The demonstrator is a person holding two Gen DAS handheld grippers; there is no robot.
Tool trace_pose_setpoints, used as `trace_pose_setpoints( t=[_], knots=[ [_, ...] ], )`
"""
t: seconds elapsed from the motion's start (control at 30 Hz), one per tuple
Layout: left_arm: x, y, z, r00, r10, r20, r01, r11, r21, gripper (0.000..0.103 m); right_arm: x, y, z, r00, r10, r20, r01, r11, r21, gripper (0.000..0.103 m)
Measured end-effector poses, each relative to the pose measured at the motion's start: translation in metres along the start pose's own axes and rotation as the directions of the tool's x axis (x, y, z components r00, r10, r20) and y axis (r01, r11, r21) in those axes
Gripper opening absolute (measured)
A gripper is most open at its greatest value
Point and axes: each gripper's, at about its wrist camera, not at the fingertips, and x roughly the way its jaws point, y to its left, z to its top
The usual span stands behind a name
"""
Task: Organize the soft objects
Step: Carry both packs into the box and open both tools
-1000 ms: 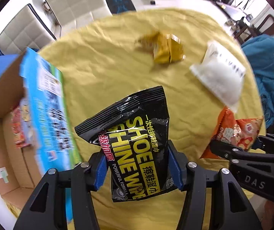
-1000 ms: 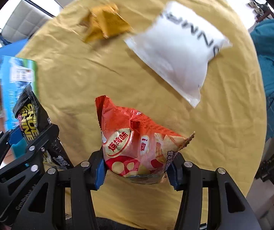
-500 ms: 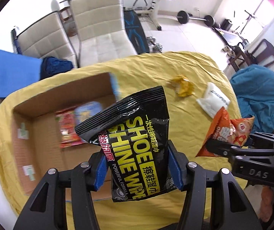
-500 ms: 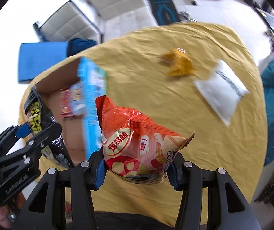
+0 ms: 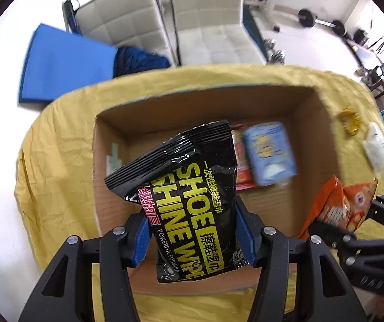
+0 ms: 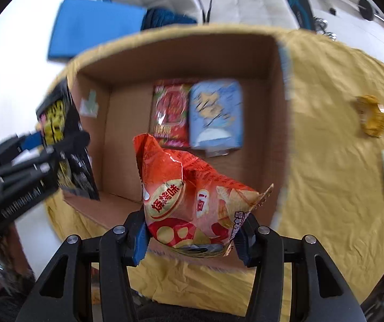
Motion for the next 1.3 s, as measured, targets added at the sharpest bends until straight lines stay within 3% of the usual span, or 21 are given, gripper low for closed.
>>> trace_pose_setpoints(
  t=[0.27, 0.6, 1.0, 1.3],
  knots=[
    [0.079, 0.036, 0.014, 0.992, 0.014, -0.124, -0.016, 1.0, -0.014, 0.052, 0.085, 0.0, 0.013, 0.986, -0.058, -0.158, 0.06, 0.998, 0.012, 0.054],
    [0.151, 0.031, 0.042, 0.975, -0.041, -0.221, 0.05, 0.998, 0.035, 0.053, 0.126, -0.014, 0.018, 0.967, -0.088, -0.239, 0.092, 0.996, 0.005, 0.056],
    [0.169, 0.027, 0.057, 0.962, -0.058, -0.266, 0.069, 0.997, 0.031, 0.055, 0.112, -0.008, 0.026, 0.965, -0.113, -0.238, 0.11, 0.994, -0.024, 0.066],
    [0.126, 0.032, 0.046, 0.976, -0.054, -0.211, 0.054, 0.999, -0.004, 0.055, 0.073, 0.003, 0.023, 0.969, -0.131, -0.21, 0.127, 0.991, -0.034, 0.068]
  ],
)
